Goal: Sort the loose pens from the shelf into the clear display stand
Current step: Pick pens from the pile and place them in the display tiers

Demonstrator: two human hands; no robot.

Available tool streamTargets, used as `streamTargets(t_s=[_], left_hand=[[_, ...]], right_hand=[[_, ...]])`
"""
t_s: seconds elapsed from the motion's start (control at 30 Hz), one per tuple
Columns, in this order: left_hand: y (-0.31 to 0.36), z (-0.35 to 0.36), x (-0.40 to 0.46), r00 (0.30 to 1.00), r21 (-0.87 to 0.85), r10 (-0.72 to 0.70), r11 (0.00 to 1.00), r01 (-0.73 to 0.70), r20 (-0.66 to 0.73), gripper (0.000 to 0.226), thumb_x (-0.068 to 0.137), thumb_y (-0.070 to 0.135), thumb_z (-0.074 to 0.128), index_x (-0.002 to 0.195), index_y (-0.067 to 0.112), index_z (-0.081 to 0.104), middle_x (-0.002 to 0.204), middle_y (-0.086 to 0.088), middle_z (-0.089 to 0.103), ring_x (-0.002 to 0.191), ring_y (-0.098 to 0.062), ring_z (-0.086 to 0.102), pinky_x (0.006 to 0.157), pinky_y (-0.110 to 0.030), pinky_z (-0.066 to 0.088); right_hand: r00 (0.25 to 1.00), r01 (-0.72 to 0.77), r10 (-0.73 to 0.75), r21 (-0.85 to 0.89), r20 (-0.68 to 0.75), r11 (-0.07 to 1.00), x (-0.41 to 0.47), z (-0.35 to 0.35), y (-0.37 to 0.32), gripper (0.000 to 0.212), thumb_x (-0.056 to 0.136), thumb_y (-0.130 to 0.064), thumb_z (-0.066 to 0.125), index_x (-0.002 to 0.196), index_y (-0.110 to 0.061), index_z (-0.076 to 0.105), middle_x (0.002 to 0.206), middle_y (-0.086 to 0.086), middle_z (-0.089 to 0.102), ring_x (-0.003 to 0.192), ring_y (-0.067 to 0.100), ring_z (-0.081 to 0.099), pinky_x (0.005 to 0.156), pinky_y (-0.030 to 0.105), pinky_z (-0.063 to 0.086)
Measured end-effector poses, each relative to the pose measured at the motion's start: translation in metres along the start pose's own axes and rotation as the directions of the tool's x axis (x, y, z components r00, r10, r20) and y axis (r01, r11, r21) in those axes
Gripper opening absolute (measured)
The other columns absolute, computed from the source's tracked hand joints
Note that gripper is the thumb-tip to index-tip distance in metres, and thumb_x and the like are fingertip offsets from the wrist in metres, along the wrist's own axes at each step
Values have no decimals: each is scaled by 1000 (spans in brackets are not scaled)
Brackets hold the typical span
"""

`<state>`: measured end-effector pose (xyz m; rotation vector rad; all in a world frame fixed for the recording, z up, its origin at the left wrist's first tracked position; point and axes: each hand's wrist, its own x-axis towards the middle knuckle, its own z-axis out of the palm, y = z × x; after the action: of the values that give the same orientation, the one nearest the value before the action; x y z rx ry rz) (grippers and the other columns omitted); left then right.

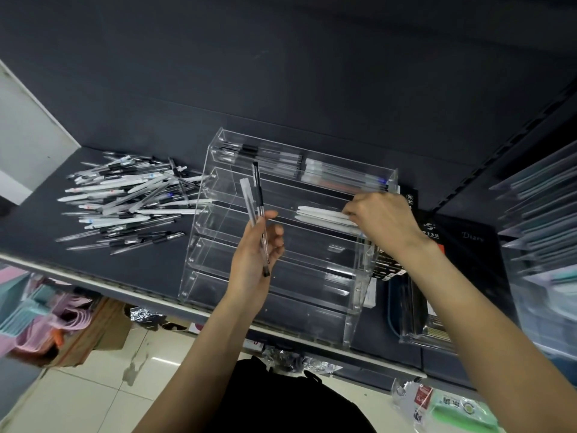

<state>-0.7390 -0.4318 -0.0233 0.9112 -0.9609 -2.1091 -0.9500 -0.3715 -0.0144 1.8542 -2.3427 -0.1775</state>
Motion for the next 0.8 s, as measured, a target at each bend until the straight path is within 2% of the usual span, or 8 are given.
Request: streamTargets(t_s=[0.2,0.37,0.47,0.53,0.6,0.67,0.73,0.8], left_hand=[[1,-2,4,1000,-4,-8,1000,8,-26,25,102,27,39,99,23,63,77,8,60,74,-7,53,79,-26,44],[1,-1,4,1000,-24,7,1000,-6,4,25,102,27,38,106,20,61,82,6,64,79,-10,60,87,-28,48],[2,-1,4,999,-10,16,1000,-16,28,25,102,27,37,109,19,60,81,4,64,74,-11,60,84,-29,50],[1,-1,3,1000,69,27,997,-27,6,26,102,29,38,111,22,60,75,6,60,64,-8,54,74,-27,46],[-1,-1,1,998,155,59,986,-57,-14,26,102,30,39,112,22,61,69,7,54,57,-7,44,64,-23,39],[-2,1,0,995,217,101,972,-94,-23,25,102,29,39,112,22,61,65,7,50,54,-6,37,56,-19,35],[0,3,-1,991,246,131,962,-121,-27,23,102,26,38,111,20,59,63,9,49,53,-4,37,51,-17,33],[5,2,0,983,280,181,945,-167,-25,23,103,24,36,112,18,57,63,10,49,52,-3,40,50,-18,34]], right_hand=[[999,-25,29,-81,45,996,0,-2,-7,20,88,-8,61,97,-25,67,86,-7,65,76,16,66,60,26,45],[998,-63,63,47,9,997,-3,-5,-5,18,94,-13,52,101,-23,66,92,-3,69,82,19,67,68,32,54],[986,-99,123,198,-113,975,-7,-10,-12,19,96,-18,49,99,-19,68,95,-1,71,83,20,67,71,37,56],[953,-84,208,467,-222,880,-9,-19,-26,16,93,-21,56,100,-18,71,93,-2,72,77,15,68,72,34,57],[940,-54,277,718,-198,694,-5,-30,-50,16,89,-25,62,101,-18,70,90,-6,72,75,7,66,72,25,55],[966,-76,247,826,-78,558,2,-37,-75,20,87,-32,64,103,-21,68,91,-13,67,79,1,62,72,16,49],[984,-99,178,861,10,498,9,-39,-94,20,88,-34,62,103,-22,65,93,-17,62,85,-2,57,73,8,42],[987,-108,149,914,53,392,17,-39,-104,14,89,-30,60,99,-21,63,90,-17,60,86,0,57,74,8,41]])
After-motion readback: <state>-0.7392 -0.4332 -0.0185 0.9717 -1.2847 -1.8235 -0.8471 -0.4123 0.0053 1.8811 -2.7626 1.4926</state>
